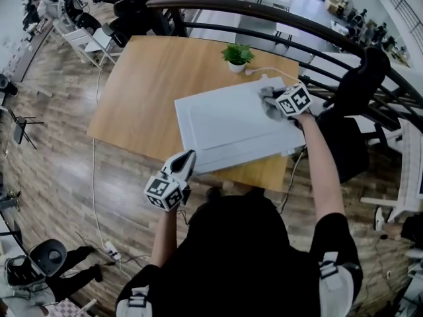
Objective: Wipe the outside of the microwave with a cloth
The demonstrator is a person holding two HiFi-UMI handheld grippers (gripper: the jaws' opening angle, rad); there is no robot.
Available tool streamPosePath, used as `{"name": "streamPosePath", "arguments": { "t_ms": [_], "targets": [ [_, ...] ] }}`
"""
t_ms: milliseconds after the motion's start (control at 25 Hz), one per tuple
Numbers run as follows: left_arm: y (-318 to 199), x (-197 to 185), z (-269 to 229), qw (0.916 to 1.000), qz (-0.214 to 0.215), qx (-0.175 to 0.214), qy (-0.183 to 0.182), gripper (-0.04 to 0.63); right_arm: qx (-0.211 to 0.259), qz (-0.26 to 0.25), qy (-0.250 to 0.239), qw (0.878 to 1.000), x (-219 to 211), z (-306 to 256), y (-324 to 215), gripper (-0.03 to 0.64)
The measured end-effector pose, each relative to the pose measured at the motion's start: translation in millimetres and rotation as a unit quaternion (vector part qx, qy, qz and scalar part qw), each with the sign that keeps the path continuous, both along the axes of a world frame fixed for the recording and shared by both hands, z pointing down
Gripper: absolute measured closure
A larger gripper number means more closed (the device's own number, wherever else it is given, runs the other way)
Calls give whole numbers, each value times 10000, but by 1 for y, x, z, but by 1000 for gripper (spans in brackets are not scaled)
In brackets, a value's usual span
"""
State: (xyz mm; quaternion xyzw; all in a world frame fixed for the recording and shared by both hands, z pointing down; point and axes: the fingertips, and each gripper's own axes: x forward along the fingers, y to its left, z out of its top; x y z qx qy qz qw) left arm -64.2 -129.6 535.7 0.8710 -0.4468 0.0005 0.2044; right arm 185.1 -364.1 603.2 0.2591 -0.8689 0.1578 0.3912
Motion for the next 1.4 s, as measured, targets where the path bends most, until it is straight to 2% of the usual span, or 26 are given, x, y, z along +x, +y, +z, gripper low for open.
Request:
{"name": "streamPosePath", "arguments": {
  "t_ms": [800,1400],
  "targets": [
    [-20,38,-8,10000,-8,64,-19,592,-45,458,-203,9987,64,-1,-31,554],
    [-21,35,-7,9990,-431,93,79,592,109,381,-73,9992,55,0,-62,555]
  ]
}}
